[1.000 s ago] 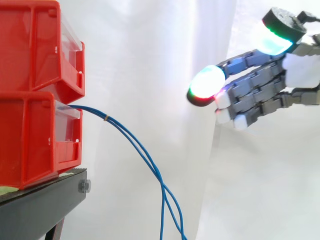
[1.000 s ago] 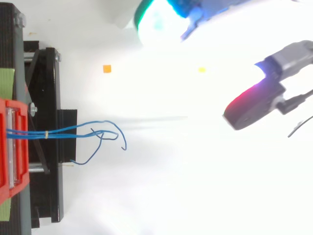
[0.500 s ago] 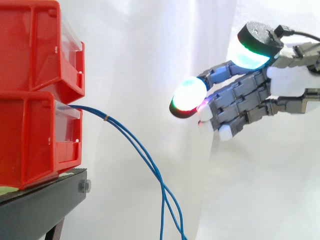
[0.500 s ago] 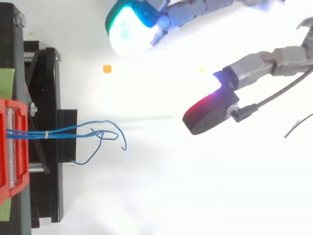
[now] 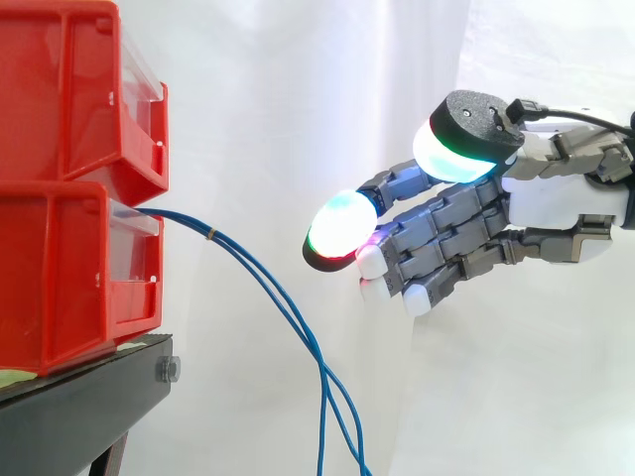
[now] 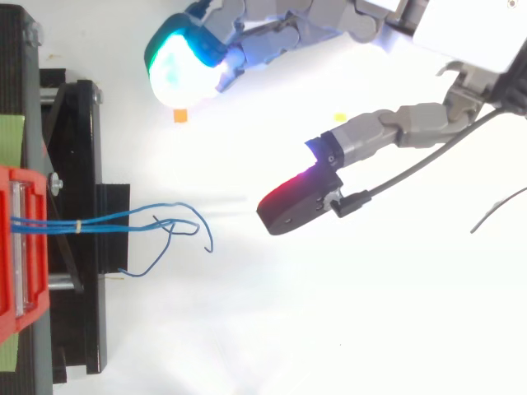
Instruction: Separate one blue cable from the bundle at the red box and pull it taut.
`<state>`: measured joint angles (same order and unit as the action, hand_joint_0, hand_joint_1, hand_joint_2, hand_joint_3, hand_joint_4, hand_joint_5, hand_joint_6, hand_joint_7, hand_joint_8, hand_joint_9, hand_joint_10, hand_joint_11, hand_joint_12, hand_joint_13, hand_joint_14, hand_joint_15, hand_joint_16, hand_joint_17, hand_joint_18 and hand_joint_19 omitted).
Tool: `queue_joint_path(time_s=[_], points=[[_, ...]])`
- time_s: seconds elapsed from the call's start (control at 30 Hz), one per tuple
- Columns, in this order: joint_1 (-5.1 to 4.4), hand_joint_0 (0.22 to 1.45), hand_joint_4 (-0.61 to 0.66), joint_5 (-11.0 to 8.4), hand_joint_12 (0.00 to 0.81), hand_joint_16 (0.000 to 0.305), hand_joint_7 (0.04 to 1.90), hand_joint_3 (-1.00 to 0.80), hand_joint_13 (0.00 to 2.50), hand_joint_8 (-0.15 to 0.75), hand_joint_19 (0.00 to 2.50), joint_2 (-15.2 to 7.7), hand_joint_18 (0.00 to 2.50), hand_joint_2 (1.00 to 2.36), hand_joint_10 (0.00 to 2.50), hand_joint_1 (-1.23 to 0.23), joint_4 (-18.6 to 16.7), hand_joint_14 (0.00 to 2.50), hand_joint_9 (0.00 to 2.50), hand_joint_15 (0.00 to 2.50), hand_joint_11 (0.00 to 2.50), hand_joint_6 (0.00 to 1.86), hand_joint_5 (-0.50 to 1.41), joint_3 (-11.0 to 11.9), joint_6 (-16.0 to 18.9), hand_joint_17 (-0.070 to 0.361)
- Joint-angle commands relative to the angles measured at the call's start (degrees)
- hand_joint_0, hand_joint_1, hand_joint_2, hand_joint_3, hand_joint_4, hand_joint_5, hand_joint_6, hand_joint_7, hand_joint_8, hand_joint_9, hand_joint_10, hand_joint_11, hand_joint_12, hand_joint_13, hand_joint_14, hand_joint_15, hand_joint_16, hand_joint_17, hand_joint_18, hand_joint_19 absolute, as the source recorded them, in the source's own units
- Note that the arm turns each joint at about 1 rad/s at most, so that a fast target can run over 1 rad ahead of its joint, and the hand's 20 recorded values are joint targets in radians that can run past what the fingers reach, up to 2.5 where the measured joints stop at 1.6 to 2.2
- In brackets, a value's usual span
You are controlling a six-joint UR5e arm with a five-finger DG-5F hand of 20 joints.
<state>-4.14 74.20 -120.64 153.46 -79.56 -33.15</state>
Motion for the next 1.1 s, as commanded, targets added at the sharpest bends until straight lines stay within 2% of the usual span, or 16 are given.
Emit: queue_joint_path(time_s=[0.0, 0.17, 0.43, 0.47, 0.53, 0.6, 0.63, 0.73, 0.87, 1.0, 1.07], points=[[-0.16, 0.50, 0.26, -0.02, 0.429, 0.058, 0.77, -0.50, 0.62, 0.344, 0.53, -0.1, 0.63, 1.00, 0.01, -0.66, -0.6, 0.01, 0.64, 0.36, 0.50, 0.50, -0.22, 0.0, -0.1, 0.131], [-0.16, 0.50, 0.26, -1.25, 0.430, 0.058, 0.77, -0.50, 0.62, 0.345, 0.54, -0.6, 0.64, 1.00, 0.01, -0.66, -0.7, 0.01, 0.64, 0.35, 0.50, 0.50, -0.22, 0.0, -0.6, 0.131], [-0.60, 0.50, 0.27, -1.16, 0.428, 0.058, 0.77, -0.50, 0.62, 0.345, 0.54, -0.7, 0.64, 1.00, 0.01, -0.66, -1.1, 0.01, 0.64, 0.35, 0.50, 0.50, -0.22, 0.0, -2.0, 0.131], [-0.69, 0.50, 0.27, -1.33, 0.429, 0.059, 0.77, -0.50, 0.62, 0.345, 0.53, -2.0, 0.64, 1.00, 0.01, -0.66, -1.7, 0.01, 0.64, 0.36, 0.49, 0.50, -0.22, 0.1, -2.3, 0.132], [-0.69, 0.49, 0.27, -1.07, 0.430, 0.059, 0.77, -0.50, 0.61, 0.347, 0.54, -4.9, 0.63, 1.00, 0.01, -0.65, -2.1, 0.01, 0.64, 0.36, 0.49, 0.50, -0.22, 2.1, -2.0, 0.132], [-0.69, 0.49, 0.27, -0.98, 0.431, 0.059, 0.77, -0.50, 0.61, 0.349, 0.54, -5.9, 0.63, 1.00, 0.01, -0.64, -1.7, 0.01, 0.64, 0.36, 0.50, 0.50, -0.21, 4.0, -1.8, 0.133], [-0.69, 0.49, 0.27, -0.72, 0.433, 0.059, 0.77, -0.50, 0.61, 0.350, 0.54, -6.6, 0.64, 1.00, 0.01, -0.62, -1.1, 0.01, 0.64, 0.35, 0.50, 0.50, -0.21, 5.1, -1.7, 0.134], [-0.69, 0.48, 0.28, 0.16, 0.436, 0.060, 0.78, -0.50, 0.61, 0.356, 0.54, -6.9, 0.64, 1.00, 0.01, -0.59, 0.1, 0.01, 0.65, 0.36, 0.50, 0.50, -0.21, 6.3, -1.4, 0.136], [-0.86, 0.48, 0.28, 0.69, 0.440, 0.061, 0.77, -0.50, 0.62, 0.358, 0.54, -7.2, 0.64, 1.00, 0.01, -0.57, 0.4, 0.01, 0.65, 0.36, 0.49, 0.50, -0.21, 6.4, -0.1, 0.137], [-0.86, 0.47, 0.29, 2.18, 0.443, 0.061, 0.78, -0.50, 0.62, 0.363, 0.55, -7.8, 0.64, 1.00, 0.01, -0.54, -0.4, 0.01, 0.65, 0.36, 0.50, 0.50, -0.21, 6.3, 3.4, 0.137], [-0.69, 0.47, 0.29, 4.03, 0.445, 0.061, 0.78, -0.50, 0.62, 0.366, 0.55, -7.7, 0.64, 1.00, 0.01, -0.53, -0.1, 0.01, 0.66, 0.36, 0.50, 0.50, -0.21, 6.3, 6.1, 0.138]])
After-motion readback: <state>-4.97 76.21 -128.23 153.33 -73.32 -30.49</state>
